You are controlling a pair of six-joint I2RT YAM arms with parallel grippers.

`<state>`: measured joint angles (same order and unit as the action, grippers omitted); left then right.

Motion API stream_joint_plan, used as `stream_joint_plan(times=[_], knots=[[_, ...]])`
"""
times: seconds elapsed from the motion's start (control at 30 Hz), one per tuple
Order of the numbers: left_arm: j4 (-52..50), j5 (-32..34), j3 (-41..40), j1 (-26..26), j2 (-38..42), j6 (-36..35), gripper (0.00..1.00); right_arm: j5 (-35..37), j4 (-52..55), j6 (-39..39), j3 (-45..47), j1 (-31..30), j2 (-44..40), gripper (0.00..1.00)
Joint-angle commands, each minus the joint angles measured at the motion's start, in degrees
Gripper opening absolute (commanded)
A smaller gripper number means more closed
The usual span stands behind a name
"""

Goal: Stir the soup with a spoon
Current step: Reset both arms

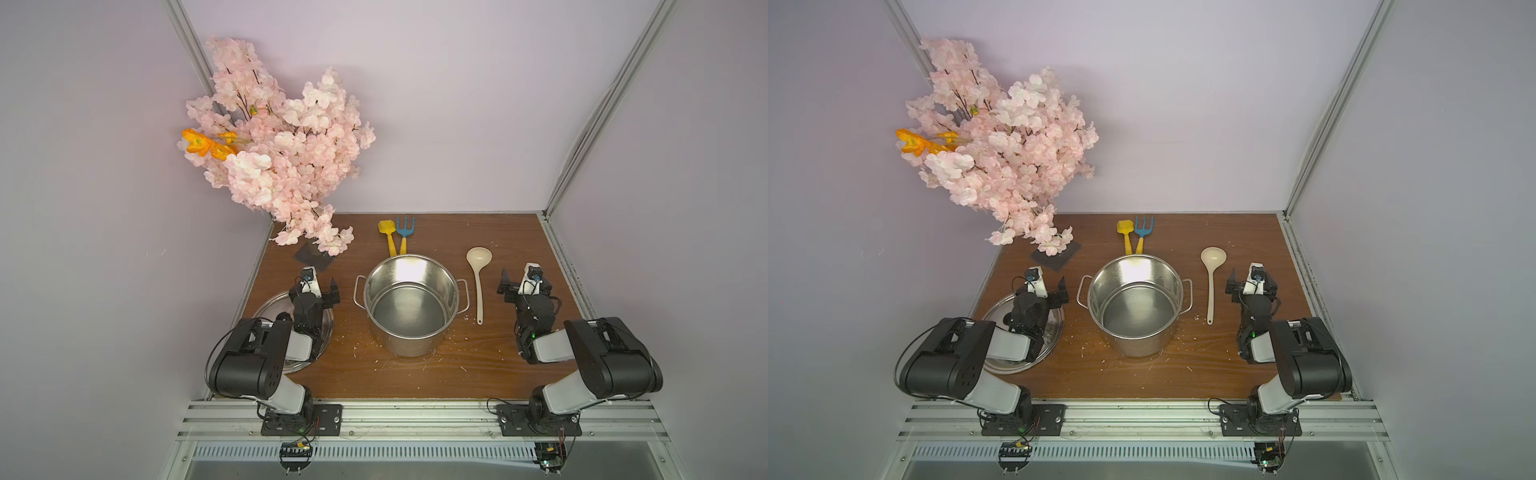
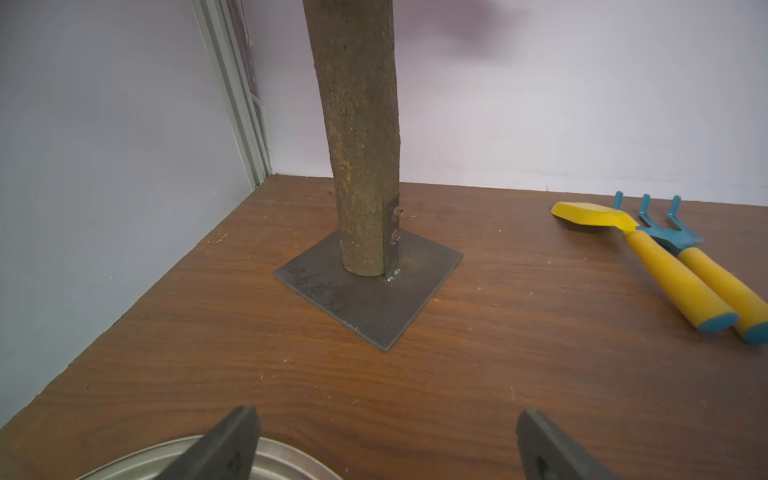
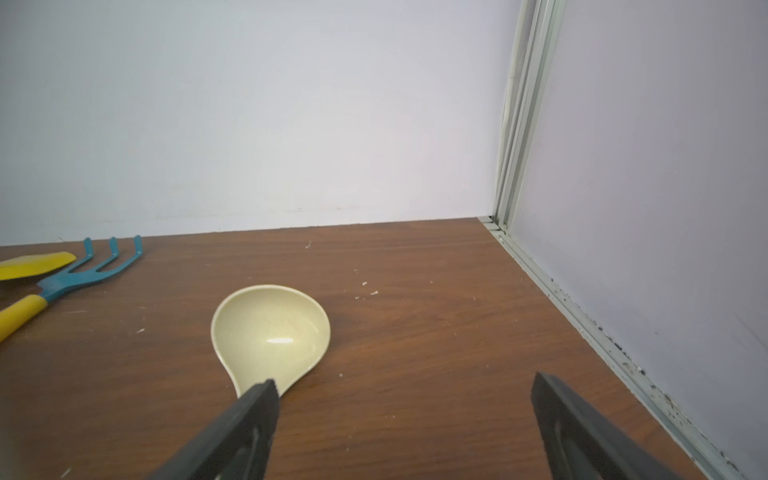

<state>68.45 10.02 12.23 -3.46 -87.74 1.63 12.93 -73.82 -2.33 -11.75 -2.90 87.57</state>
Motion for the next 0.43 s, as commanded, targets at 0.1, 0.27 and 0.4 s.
stream_joint_plan(times=[0.1,0.27,0.4], knots=[[4.56,-1.01,-0.21,0.81,0.12,-0.71,0.99,-0.89,-2.44,1.01,0.50,-0.22,-0.12,0.99],[3.53,-2.34,0.42,1.41,-0.09,-0.41,0.99,-0.80,-2.03,1.01,0.15,-0.23,-0.01,0.99],[3.54,-2.38,0.21,1.44,0.15,-0.47,0.99,-0.88,-2.31,1.06,0.39,-0.18,-0.14,0.99]])
